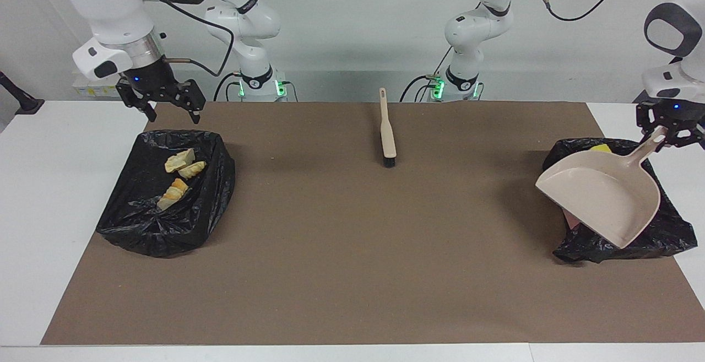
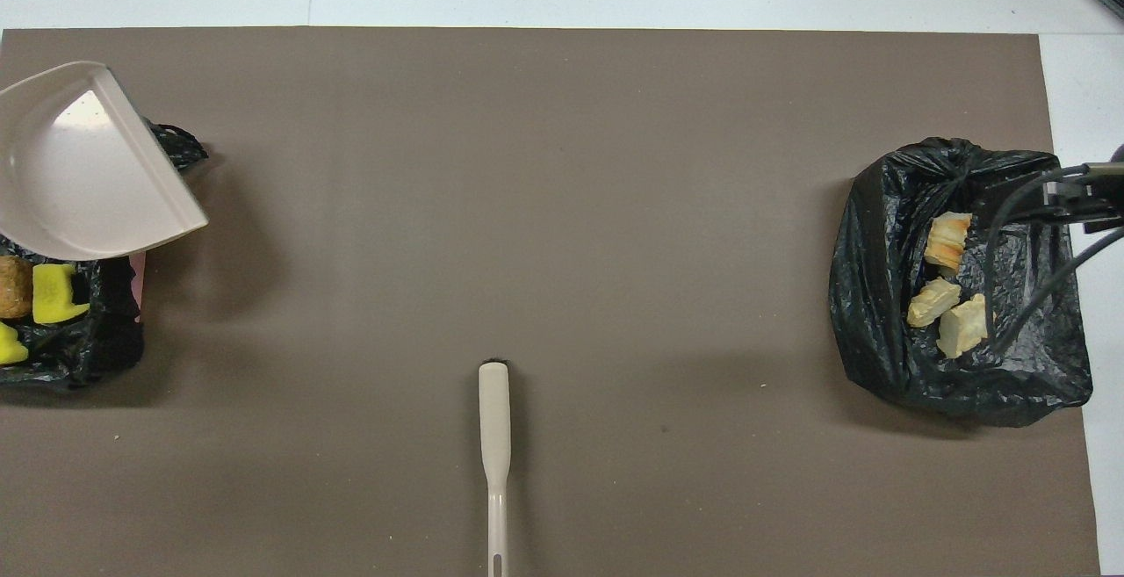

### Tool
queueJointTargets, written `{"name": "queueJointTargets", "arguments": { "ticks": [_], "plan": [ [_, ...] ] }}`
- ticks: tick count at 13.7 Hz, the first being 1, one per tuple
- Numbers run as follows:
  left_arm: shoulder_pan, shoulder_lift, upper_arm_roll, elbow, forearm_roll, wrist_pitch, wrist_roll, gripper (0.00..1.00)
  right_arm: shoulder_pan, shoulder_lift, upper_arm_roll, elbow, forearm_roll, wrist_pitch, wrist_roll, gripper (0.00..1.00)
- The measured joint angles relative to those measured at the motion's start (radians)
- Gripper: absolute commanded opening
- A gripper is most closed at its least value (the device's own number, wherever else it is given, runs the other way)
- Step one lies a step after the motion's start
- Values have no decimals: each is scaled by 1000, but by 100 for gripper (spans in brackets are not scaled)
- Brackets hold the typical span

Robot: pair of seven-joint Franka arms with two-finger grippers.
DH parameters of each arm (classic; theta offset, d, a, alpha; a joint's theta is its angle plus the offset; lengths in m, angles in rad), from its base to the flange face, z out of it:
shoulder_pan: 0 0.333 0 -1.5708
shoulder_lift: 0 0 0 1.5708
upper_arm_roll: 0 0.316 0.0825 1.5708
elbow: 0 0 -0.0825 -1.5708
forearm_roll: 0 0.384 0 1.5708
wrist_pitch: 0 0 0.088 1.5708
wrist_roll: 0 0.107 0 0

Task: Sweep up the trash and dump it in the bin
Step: 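Place the dustpan on the table center with the left gripper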

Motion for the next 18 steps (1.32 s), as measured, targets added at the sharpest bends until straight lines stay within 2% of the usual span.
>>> {"name": "queueJointTargets", "arguments": {
  "ticks": [6,9,13,15,18],
  "plan": [
    [-299,-1,-13,-110,-71,14,-666,0,0,-20,-1,-6,6,-23,40,100],
    [-440,9,-14,-134,-97,72,-976,0,1,-20,1,-6,7,-23,40,100],
    [-624,98,-14,-144,-105,225,-1396,0,2,-20,1,-6,7,-23,40,100],
    [-689,141,-13,-140,-109,265,-1492,0,2,-20,1,-6,7,-23,40,100],
    [-735,190,-13,-127,-173,339,-1597,0,2,-20,1,-6,7,-23,40,100]
  ]
}}
